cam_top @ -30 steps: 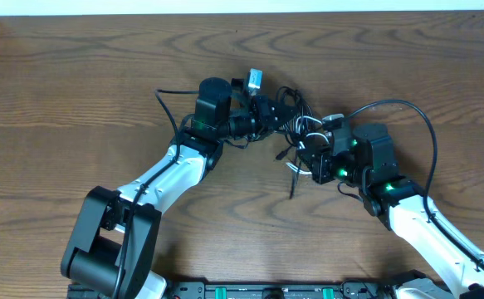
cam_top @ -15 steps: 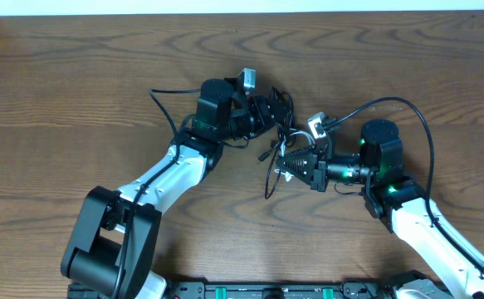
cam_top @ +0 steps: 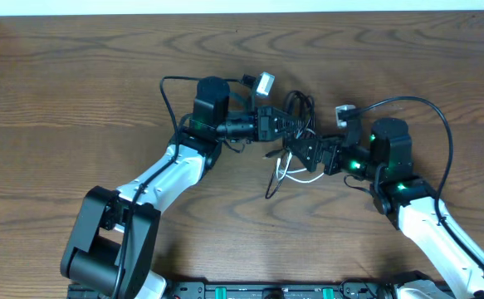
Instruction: Untangle cables
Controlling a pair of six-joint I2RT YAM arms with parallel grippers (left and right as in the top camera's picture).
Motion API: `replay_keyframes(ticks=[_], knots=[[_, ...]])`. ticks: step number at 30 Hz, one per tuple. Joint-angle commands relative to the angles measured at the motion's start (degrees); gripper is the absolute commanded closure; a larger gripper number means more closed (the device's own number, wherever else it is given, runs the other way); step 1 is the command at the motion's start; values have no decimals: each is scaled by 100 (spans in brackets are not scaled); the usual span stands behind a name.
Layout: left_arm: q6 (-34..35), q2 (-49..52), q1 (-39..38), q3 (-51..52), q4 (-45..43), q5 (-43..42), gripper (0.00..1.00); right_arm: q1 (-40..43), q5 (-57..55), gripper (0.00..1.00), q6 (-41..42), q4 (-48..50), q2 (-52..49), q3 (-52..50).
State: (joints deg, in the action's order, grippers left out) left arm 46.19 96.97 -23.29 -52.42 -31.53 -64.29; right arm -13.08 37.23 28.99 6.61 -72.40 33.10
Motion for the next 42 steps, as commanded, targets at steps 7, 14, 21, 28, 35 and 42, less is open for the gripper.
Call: replay_keyframes(ticks=[7,14,21,28,35,42], knots=[[-352,-96,13,-31,-232,-881,92,767,-800,2,592,-708,68,22],[-352,-96,13,-31,-245,-881,92,774,-844,2,634,-1045,68,22],[133,-96,13,-31,-828,-1578,92,774,-1373,4,428,-1036,66,22],[1333,-96,13,-31,-1858,-1690,92,774,-2253,4,415,-1333,50,22],[1563,-96,13,-31,-1873,-1521,92,774,-1309,1,-59,-1158,50,22],[2758,-96,13,-31,-1875,-951,92,774,-894,1,-903,-1069,50,22]])
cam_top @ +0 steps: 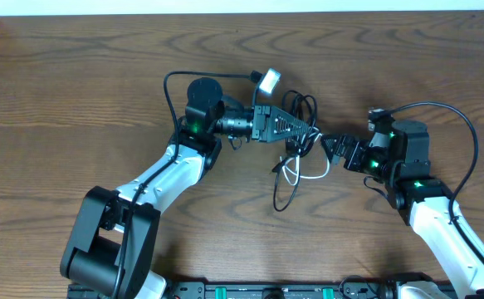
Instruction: Untangle cables
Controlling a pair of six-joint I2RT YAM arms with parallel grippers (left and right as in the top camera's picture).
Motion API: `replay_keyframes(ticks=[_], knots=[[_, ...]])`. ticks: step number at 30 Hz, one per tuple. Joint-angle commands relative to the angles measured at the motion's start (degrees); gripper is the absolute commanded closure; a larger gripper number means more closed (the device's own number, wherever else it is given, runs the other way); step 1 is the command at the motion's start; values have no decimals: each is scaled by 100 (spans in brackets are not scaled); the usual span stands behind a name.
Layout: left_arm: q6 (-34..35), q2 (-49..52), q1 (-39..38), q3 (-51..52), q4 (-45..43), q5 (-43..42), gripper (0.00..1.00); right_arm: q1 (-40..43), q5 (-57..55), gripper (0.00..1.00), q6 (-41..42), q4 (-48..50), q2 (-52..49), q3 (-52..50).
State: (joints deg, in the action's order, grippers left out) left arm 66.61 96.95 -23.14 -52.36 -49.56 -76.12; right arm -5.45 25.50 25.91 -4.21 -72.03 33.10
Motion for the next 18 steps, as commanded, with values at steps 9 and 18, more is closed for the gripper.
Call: replay_keyframes(ticks=[9,18], knots=[[2264,-94,-2,-37,-74,678,92,11,634,7,-1099,17,-2,22],[2889,-94,-2,-37,-76,881,92,-127,715,17,-1073,111,-404,22]])
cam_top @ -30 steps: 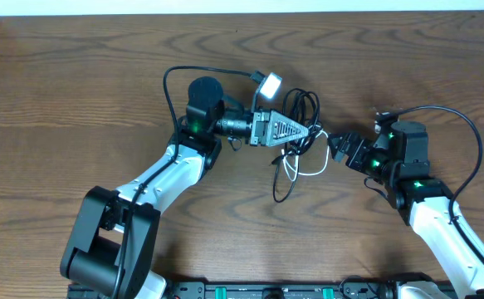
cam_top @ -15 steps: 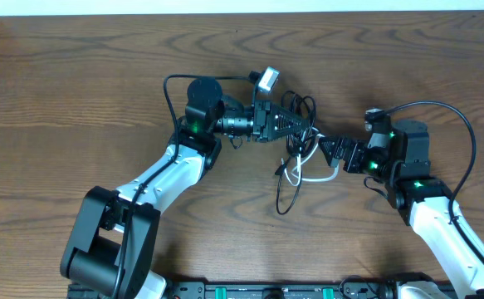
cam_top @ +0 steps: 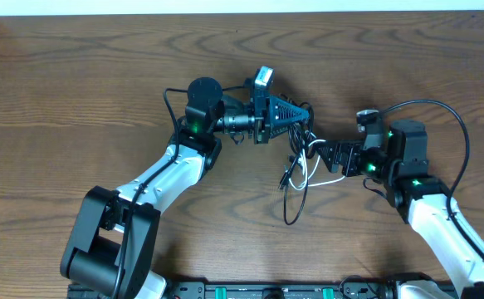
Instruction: Untangle cables
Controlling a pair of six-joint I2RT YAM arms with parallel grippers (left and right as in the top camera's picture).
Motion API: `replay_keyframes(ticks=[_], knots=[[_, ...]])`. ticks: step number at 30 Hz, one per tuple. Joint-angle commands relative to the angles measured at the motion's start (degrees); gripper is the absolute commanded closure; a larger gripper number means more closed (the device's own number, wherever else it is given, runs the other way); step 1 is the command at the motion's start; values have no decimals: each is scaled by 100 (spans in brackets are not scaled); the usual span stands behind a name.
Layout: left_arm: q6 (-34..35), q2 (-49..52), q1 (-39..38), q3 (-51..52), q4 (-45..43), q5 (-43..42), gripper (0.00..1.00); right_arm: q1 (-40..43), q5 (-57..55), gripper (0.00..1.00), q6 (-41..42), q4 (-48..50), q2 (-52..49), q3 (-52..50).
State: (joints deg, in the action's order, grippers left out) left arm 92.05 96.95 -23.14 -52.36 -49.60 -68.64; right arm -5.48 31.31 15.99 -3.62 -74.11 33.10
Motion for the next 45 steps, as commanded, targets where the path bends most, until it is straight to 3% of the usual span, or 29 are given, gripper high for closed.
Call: replay_keyframes(ticks=[1,7,11,18,21,22,24,28,34,35,37,41,45], knots=[[354,-94,-2,-37,-74,168,92,-181,186,18,-81,87,-243,22],[415,-94,-2,-37,-114,210,92,-544,337,28,-81,332,-417,22],[428,-94,-2,-37,-114,210,92,-588,295,48,-83,345,-466,22],[734,-94,-2,-37,-278,214,92,-588,20,55,-55,433,-476,22],[955,-94,-2,-37,-544,229,92,-588,7,67,-57,498,-476,22],[1014,-94,-2,-37,-627,232,92,-588,-33,74,-59,496,-476,22],[1069,-94,-2,-37,-789,229,92,-588,-212,99,-59,461,-476,22],[962,-94,-2,-37,-837,229,92,-540,-413,99,-9,402,-459,22],[-664,-92,-2,-37,-723,227,92,-280,-404,99,240,11,111,24],[-1073,-92,-2,-37,-645,227,92,-229,-417,99,243,-72,225,24],[-2623,-87,-2,-37,-146,229,92,50,-448,99,240,-592,933,24],[-4002,-83,-2,-37,671,293,92,413,-935,99,240,-1248,1797,24],[-4522,-83,-2,-37,1626,999,88,726,-1473,99,240,-1711,2514,24]])
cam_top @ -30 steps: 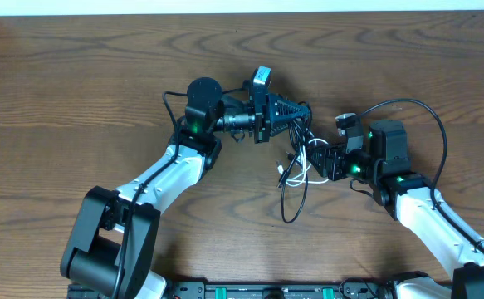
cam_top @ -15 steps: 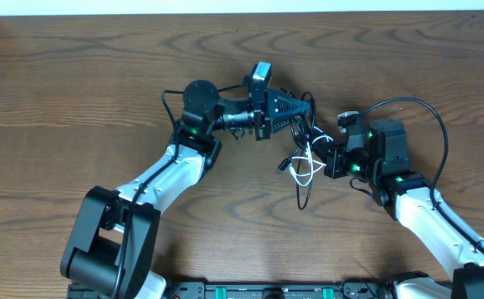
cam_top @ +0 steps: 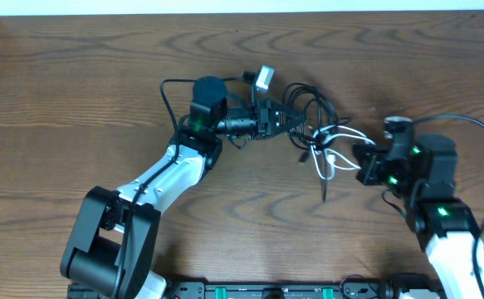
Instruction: Untangle cables
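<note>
A tangle of cables lies at the table's middle. The black cable (cam_top: 310, 98) forms loops just behind my left gripper (cam_top: 300, 123), which looks shut on it. The white cable (cam_top: 334, 141) loops out to the right, stretched between the black loops and my right gripper (cam_top: 356, 158), which looks shut on the white cable's right end. A thin dark cable end (cam_top: 325, 188) trails toward the front below the white loops. Where the cables cross between the grippers they are still wound together.
The wooden table (cam_top: 75, 75) spreads all around. Each arm's own black wire arcs over it, the left arm's wire (cam_top: 163, 95) behind its wrist and the right arm's wire at the far right. A dark rail (cam_top: 258, 291) runs along the front edge.
My right gripper has moved right, taking the white cable with it, so the white loops now stretch rightward. The left gripper dropped slightly, and the black loops have spread out behind it.
First both grippers met at the tangle in the middle. Then the right gripper stood back to the right with the cables hanging from the left one. It was then at the white cable, and now holds it farther right, drawn out from the black loops.
</note>
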Controlling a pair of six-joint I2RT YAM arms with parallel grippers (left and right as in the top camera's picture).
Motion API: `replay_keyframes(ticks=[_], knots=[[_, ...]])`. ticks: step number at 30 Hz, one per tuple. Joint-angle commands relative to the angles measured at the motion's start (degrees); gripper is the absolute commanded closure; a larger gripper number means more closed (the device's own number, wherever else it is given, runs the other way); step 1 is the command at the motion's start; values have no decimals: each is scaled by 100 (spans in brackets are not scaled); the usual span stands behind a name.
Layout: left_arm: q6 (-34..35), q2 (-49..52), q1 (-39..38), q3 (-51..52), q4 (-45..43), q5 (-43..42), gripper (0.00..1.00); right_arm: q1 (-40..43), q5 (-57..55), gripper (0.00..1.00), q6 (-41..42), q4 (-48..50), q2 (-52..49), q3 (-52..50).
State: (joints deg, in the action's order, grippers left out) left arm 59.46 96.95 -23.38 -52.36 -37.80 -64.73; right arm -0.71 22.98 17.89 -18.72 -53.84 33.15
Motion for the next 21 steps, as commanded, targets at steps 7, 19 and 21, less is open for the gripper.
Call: replay_keyframes(ticks=[7,19,21], knots=[[-1397,-83,22,-37,2214,3381,84,522,-437,99,46,-407,1318,20],[-1333,-83,22,-37,2900,4120,75,498,1276,99,20,-72,1119,17],[-1333,-83,22,-37,2898,4122,73,393,1762,99,175,492,946,17]])
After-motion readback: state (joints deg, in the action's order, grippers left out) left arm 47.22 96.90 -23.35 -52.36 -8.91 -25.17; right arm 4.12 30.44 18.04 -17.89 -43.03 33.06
